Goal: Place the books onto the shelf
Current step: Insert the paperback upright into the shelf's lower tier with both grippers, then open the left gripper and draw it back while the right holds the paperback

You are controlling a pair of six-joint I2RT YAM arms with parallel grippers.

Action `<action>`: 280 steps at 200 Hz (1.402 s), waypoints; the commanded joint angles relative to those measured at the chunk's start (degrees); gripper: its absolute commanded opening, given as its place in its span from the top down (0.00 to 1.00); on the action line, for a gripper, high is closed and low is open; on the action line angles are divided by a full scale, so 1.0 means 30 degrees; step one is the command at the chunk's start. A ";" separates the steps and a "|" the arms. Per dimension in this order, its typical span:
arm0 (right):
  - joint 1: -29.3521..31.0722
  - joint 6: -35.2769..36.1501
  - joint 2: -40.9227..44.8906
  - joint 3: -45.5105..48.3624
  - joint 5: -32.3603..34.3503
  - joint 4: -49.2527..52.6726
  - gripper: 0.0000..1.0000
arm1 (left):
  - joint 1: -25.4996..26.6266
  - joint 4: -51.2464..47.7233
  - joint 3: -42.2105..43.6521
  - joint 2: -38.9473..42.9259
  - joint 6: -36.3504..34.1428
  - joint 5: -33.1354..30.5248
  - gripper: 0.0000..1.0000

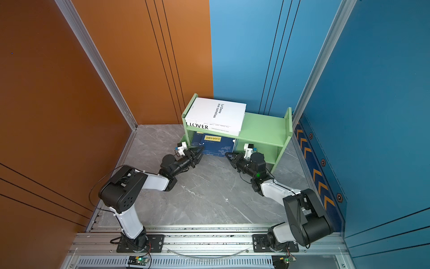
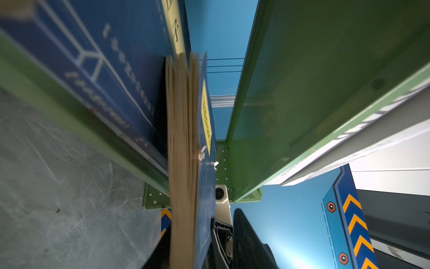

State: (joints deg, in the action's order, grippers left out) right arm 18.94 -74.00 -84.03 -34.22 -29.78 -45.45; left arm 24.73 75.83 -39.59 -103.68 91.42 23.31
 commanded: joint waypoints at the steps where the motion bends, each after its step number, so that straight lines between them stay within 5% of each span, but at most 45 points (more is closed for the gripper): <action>1: -0.0393 -0.0292 -0.1424 -0.0886 0.0528 -0.2193 0.92 | -0.0510 -0.0420 -0.0573 0.1221 -0.0612 0.0222 0.42; 27: -0.0512 -0.1024 -0.3010 -0.1692 -0.0049 -0.3955 0.94 | -0.1074 -0.2409 -0.0052 0.2845 -0.1617 0.0322 0.20; 74: -0.0512 -0.1401 -0.4173 -0.2602 -0.0500 -0.4706 0.95 | -0.2492 -0.7418 0.1351 0.6867 -0.3813 0.0641 0.01; 157: 0.0146 0.0705 -0.5450 -0.5467 -0.1209 -0.1285 0.94 | -0.5086 -2.5378 -0.0410 1.5263 -1.2441 -0.1118 0.02; 212: 0.0557 0.1193 -0.6254 -0.6469 -0.1441 -0.0744 0.95 | -0.7466 -2.7361 0.1191 1.7582 -1.3099 -0.0461 0.02; 280: 0.0513 0.1764 -0.6139 -0.6406 -0.0770 0.0178 0.93 | -0.6544 -2.6393 0.1538 1.6277 -1.3132 -0.1723 0.02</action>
State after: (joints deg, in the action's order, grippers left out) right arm 20.36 -71.11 -102.74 -52.25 -32.99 -46.52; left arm 2.94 -4.43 -34.72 -52.62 53.71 20.93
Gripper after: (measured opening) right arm 0.122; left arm 0.978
